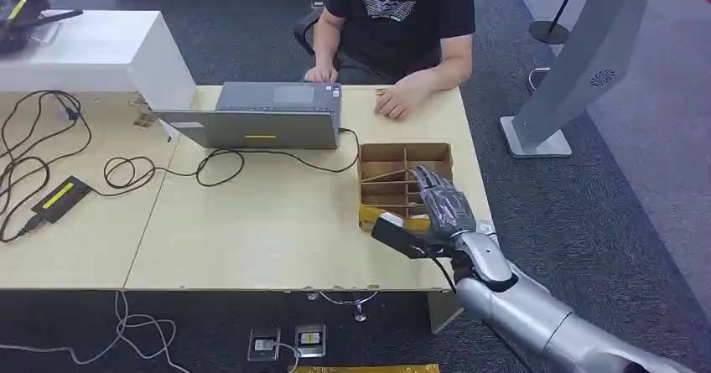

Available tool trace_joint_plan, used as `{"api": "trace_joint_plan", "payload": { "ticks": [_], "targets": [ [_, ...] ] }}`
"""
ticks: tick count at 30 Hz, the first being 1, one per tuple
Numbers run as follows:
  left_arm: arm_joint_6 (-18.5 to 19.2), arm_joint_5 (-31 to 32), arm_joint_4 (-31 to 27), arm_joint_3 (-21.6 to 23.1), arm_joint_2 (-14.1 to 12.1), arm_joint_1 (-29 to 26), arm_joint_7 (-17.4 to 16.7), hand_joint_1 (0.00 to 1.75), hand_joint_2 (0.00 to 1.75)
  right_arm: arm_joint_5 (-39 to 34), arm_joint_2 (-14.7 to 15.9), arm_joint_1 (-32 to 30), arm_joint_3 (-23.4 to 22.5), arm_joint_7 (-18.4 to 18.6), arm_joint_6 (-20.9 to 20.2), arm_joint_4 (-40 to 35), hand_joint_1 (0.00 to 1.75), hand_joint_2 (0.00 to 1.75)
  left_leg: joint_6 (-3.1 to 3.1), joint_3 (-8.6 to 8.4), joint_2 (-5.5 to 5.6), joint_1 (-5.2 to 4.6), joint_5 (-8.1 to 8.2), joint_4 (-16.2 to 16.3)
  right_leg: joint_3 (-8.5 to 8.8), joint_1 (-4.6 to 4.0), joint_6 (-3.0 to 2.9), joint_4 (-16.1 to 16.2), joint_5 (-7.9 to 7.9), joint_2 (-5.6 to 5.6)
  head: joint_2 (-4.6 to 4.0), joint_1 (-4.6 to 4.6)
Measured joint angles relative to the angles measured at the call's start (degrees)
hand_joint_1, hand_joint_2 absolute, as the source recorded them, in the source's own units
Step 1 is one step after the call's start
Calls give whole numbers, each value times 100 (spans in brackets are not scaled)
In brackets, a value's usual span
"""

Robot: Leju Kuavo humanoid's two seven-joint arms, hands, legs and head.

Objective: Pass the card to the sensor for recognition and then transmit it.

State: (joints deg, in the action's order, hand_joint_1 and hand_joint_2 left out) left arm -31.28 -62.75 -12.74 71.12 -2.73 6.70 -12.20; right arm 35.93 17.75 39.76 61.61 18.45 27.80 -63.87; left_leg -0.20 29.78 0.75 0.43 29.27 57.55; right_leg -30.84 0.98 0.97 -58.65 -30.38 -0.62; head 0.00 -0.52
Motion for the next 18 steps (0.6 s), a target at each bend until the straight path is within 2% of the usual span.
{"api": "trace_joint_plan", "payload": {
  "ticks": [18],
  "targets": [
    [-59, -11, 0, 0, 2, -1, -26, 0, 0, 118, -28, 143, -9, 197, -81, 258, 0, 175, 0, -1, 0, 0, 0, 0, 0, 0, 0, 0, 0, 0, 0, 0]
  ]
}}
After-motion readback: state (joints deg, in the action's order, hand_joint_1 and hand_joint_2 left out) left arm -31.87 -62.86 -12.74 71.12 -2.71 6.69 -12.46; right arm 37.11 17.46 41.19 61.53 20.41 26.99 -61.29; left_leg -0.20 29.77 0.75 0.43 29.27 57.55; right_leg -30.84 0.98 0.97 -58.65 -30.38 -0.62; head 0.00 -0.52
